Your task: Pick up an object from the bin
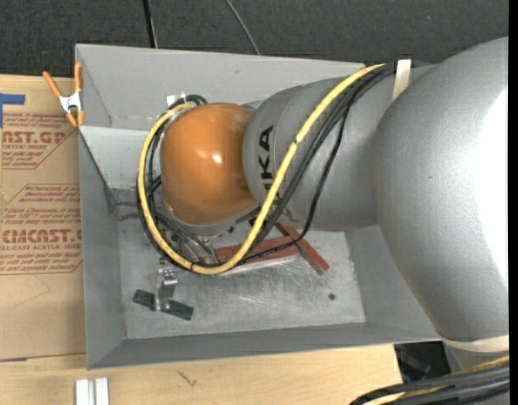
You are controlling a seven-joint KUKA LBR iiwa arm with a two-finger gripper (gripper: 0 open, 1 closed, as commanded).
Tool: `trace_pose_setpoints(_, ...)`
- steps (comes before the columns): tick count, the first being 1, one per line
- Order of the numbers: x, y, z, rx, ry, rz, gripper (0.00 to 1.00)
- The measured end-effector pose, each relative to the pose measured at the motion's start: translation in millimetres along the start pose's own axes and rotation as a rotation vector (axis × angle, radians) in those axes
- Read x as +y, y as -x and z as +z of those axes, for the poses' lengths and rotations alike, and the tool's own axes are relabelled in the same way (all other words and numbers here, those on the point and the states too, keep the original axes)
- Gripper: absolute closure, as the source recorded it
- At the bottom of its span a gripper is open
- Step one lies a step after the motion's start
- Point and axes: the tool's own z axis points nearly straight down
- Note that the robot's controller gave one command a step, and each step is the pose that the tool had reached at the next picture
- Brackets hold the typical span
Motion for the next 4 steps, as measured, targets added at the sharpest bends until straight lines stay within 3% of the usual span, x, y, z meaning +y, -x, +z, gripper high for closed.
trace_pose_setpoints(1, -5.8, 7.4, 25.7, 0.008, -0.002, -0.141, 0.00)
trace_pose_setpoints(2, -9.5, 11.2, 27.2, 0.003, 0.000, -0.195, 0.00)
trace_pose_setpoints(3, -12.8, 13.3, 96.1, 0.000, 0.002, -0.313, 0.00)
trace_pose_setpoints(4, -11.0, 26.4, 89.7, -0.004, 0.003, -0.309, 1.00)
